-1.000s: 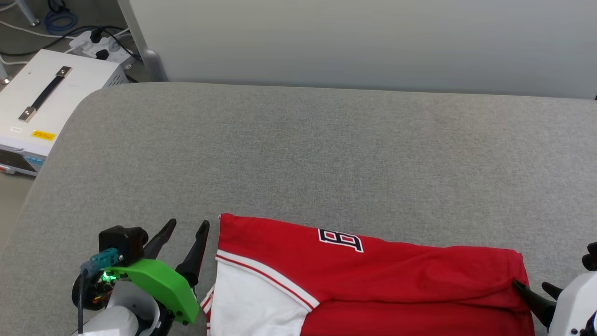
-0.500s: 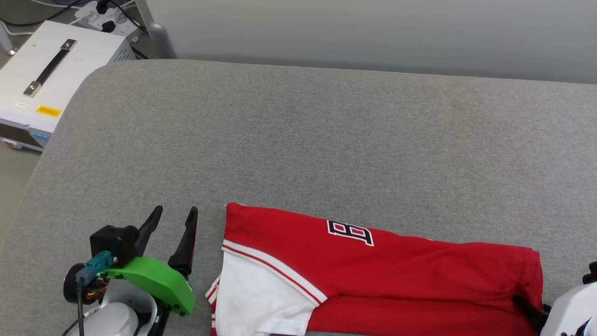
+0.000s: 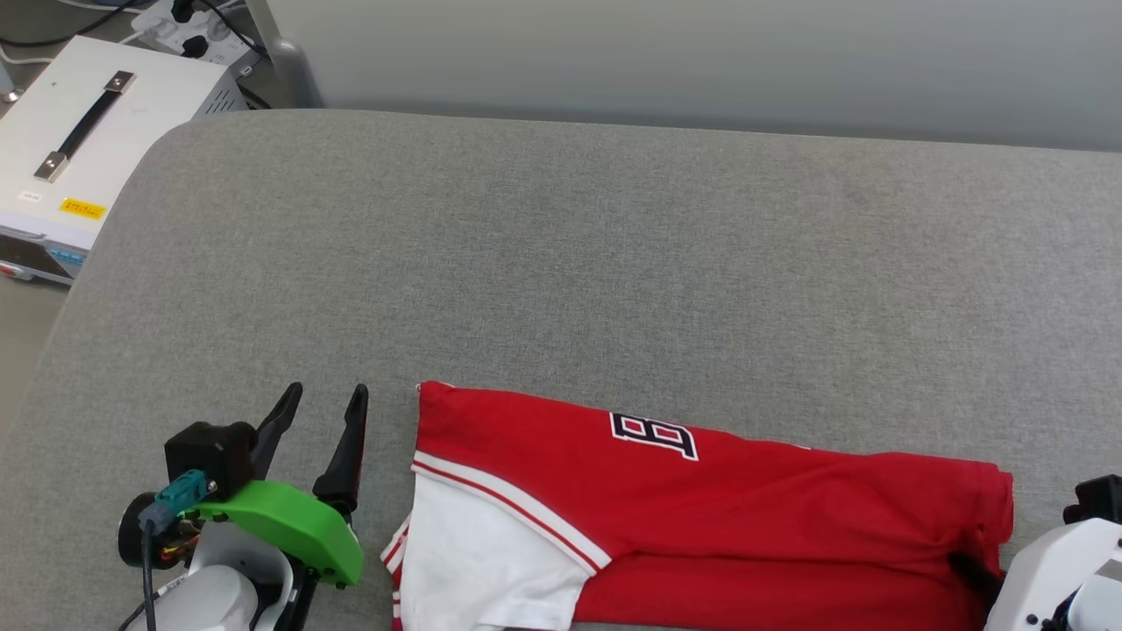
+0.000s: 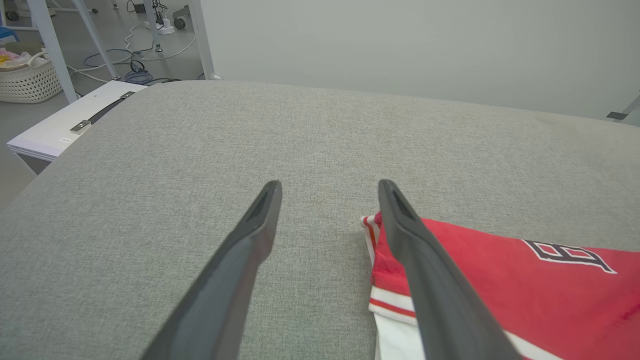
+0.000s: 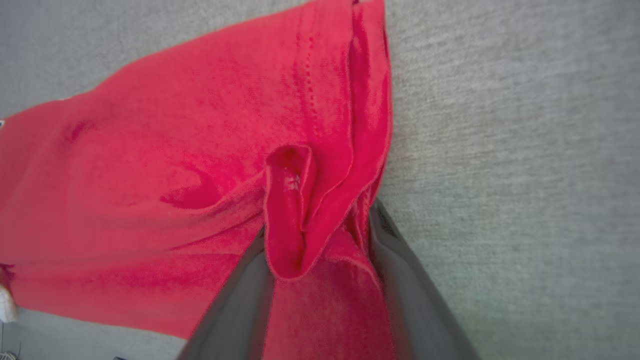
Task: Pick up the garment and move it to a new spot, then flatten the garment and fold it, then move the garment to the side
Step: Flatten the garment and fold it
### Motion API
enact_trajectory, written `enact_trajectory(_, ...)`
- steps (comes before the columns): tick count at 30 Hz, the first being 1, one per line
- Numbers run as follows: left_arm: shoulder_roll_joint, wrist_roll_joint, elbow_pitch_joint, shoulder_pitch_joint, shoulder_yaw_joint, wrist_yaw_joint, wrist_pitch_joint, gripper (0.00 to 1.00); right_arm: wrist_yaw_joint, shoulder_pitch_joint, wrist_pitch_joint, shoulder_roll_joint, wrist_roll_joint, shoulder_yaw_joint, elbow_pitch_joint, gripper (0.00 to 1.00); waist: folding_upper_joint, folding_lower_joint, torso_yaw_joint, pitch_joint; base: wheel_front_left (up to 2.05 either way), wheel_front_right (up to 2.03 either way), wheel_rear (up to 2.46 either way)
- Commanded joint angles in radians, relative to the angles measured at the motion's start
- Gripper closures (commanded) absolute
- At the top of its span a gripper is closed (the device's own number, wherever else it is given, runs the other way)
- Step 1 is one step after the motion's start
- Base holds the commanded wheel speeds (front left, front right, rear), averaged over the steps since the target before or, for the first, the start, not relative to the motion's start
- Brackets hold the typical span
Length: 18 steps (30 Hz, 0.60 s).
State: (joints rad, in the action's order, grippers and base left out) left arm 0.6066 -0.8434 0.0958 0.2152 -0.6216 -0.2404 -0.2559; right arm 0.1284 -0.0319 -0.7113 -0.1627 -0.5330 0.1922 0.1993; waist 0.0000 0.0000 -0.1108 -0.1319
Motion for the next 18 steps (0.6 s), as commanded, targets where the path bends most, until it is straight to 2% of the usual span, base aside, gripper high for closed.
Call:
enact_trajectory(1,-0.006,0.012,0.005,-0.02,0.005,0.007,-0.006,0.0,0.002,-0.005,-0.001,0.028,-0.008,-0.028,0.032,1.0,0.0,0.0,0.002,0.004,0.0,0.0,0.0)
enact_trajectory(11,-0.019,0.013,0.023,-0.039,0.007,0.018,-0.006,0.0,0.002,0.018,0.079,-0.078,0.015,0.017,0.017,1.0,0.0,0.0,0.008,0.037,0.0,0.0,0.0)
enact_trajectory(18,-0.025,0.012,0.028,-0.051,0.001,0.019,-0.006,0.0,0.002,0.033,0.119,-0.153,0.048,0.097,0.057,1.0,0.0,0.0,0.015,0.066,0.0,0.0,0.0)
